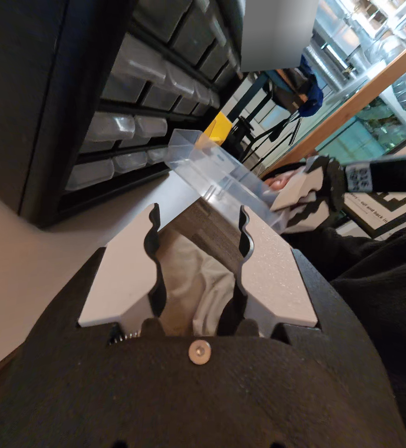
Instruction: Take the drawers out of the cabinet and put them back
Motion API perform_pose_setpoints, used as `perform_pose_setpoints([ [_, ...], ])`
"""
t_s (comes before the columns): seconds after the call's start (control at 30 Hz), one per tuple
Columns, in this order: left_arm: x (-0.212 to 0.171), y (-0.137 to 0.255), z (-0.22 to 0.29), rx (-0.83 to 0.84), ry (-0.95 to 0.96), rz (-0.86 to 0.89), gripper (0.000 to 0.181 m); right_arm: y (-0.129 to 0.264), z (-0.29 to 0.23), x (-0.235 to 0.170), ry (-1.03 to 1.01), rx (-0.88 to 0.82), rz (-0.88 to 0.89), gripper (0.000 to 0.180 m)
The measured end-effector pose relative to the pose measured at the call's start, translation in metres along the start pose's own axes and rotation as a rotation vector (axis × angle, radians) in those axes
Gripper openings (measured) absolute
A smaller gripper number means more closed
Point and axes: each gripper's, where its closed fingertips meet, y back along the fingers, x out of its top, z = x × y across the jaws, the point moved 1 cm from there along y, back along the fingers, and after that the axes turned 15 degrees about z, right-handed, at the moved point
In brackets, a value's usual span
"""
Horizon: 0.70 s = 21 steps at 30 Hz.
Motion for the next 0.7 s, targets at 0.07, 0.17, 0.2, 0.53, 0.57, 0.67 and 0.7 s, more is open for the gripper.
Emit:
perform_pose_setpoints([
  [0.07, -0.007, -0.002, -0.002, -0.003, -0.007, -0.027, 0.063, 0.014, 0.011, 0.005, -0.104, 0.014, 0.069, 0.017],
  [0.17, -0.016, -0.004, -0.002, -0.013, -0.038, -0.066, 0.063, 0.031, 0.023, 0.013, -0.235, 0.043, 0.188, 0.018],
  [0.2, -0.020, -0.004, -0.002, -0.015, -0.048, -0.082, 0.062, 0.036, 0.026, 0.016, -0.276, 0.056, 0.229, 0.018],
  [0.53, -0.019, -0.003, -0.009, -0.016, 0.013, -0.072, 0.058, 0.055, 0.046, 0.002, -0.341, 0.090, 0.229, 0.018],
  [0.57, -0.019, -0.003, -0.009, -0.014, 0.014, -0.073, 0.058, 0.053, 0.044, 0.002, -0.341, 0.101, 0.228, 0.017],
  [0.67, -0.021, -0.004, -0.009, -0.016, 0.015, -0.084, 0.058, 0.048, 0.042, 0.001, -0.316, 0.118, 0.206, 0.018],
  [0.7, -0.022, -0.005, -0.009, -0.016, 0.013, -0.089, 0.058, 0.047, 0.042, 0.000, -0.301, 0.119, 0.191, 0.017],
])
